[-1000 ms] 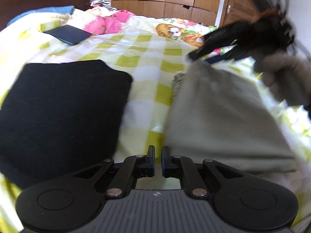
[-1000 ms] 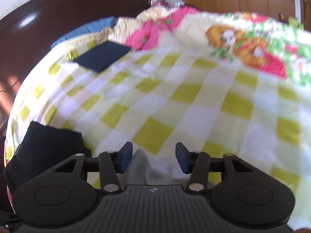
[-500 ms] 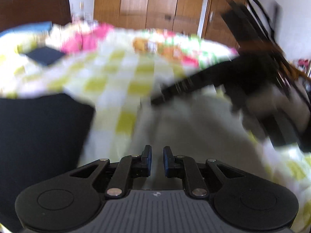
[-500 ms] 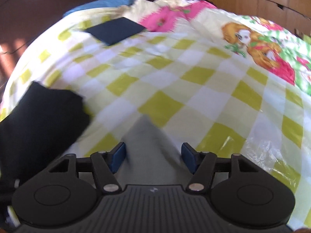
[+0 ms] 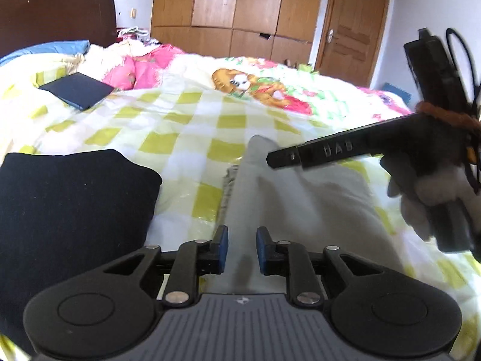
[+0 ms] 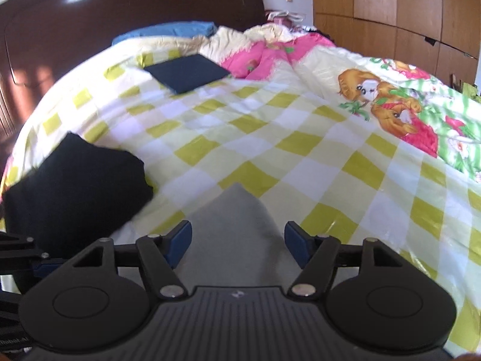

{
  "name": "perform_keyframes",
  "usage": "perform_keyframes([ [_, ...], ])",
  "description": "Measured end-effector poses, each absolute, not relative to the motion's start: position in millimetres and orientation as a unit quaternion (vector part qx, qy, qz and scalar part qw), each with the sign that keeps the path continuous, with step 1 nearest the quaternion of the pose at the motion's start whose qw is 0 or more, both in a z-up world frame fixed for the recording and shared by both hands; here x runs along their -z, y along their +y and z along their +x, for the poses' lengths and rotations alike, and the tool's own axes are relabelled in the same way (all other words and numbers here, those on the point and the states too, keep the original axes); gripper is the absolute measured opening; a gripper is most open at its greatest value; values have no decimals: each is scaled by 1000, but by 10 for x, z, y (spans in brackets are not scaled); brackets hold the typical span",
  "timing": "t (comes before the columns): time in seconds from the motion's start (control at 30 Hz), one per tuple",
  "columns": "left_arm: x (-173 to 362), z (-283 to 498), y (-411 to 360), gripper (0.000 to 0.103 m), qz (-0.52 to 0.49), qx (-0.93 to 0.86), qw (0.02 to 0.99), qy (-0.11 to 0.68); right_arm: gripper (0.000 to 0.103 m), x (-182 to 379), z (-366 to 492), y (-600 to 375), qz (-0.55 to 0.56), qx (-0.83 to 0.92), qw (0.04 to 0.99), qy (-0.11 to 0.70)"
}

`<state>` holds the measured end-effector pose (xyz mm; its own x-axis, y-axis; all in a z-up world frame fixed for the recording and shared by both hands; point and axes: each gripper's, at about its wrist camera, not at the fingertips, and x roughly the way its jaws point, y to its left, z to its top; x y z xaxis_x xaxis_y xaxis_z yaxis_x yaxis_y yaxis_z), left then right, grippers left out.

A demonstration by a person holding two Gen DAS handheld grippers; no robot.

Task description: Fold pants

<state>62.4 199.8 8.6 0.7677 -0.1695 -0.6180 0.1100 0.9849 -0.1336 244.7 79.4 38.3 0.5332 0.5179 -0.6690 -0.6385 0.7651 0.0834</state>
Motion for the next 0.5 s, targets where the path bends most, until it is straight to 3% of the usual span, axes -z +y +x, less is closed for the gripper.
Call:
perform_keyframes([
  [0.13, 110, 809, 2012, 38, -12, 52, 928, 369, 73, -45, 2854, 897, -71, -313, 856, 406],
  [0.23, 112, 750, 2099, 45, -34, 53, 924, 376, 76, 25, 3047, 726, 10, -305, 846, 437],
  [0.37, 72, 710, 2111, 45, -26, 61, 922, 380, 75, -279, 2854, 386, 60, -303, 864, 397],
  [0.5, -5, 710, 2098, 45, -12, 61, 929, 366, 75, -427, 2637, 181, 11, -274, 891, 361],
])
